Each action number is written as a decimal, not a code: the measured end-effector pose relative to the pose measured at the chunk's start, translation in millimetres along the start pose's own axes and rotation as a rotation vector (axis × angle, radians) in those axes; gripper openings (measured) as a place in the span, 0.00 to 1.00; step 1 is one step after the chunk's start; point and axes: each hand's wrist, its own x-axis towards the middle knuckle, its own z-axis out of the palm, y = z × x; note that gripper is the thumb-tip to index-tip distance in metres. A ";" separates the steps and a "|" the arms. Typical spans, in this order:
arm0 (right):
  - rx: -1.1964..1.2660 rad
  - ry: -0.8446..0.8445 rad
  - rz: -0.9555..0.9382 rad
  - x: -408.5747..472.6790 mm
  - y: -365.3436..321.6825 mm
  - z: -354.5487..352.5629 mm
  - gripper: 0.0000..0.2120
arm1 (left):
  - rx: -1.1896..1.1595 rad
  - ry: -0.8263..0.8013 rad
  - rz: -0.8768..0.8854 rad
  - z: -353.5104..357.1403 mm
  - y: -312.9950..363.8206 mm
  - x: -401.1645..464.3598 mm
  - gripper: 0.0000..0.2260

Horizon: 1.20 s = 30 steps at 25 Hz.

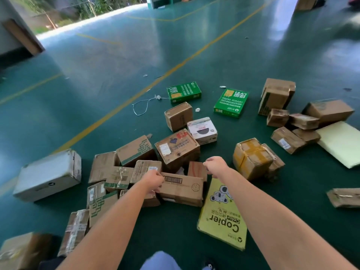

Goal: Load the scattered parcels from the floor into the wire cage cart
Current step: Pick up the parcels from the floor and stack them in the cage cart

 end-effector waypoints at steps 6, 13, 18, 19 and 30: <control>-0.103 -0.004 0.064 82.2 -46.5 58.1 0.14 | -0.038 -0.058 -0.057 -49.0 -8.8 96.4 0.04; -0.072 0.050 0.259 181.8 -85.9 119.9 0.15 | 0.016 -0.208 -0.035 -103.0 -10.4 241.5 0.06; -0.106 0.025 0.370 243.1 -70.2 146.2 0.16 | 0.041 -0.304 -0.094 -84.0 -16.4 329.7 0.09; -0.108 0.027 0.387 259.3 -62.6 149.7 0.16 | 0.049 -0.331 -0.107 -75.0 -20.3 346.6 0.09; -0.255 -0.068 0.621 411.9 109.3 211.1 0.17 | 0.111 -0.424 -0.331 77.3 -119.6 504.6 0.17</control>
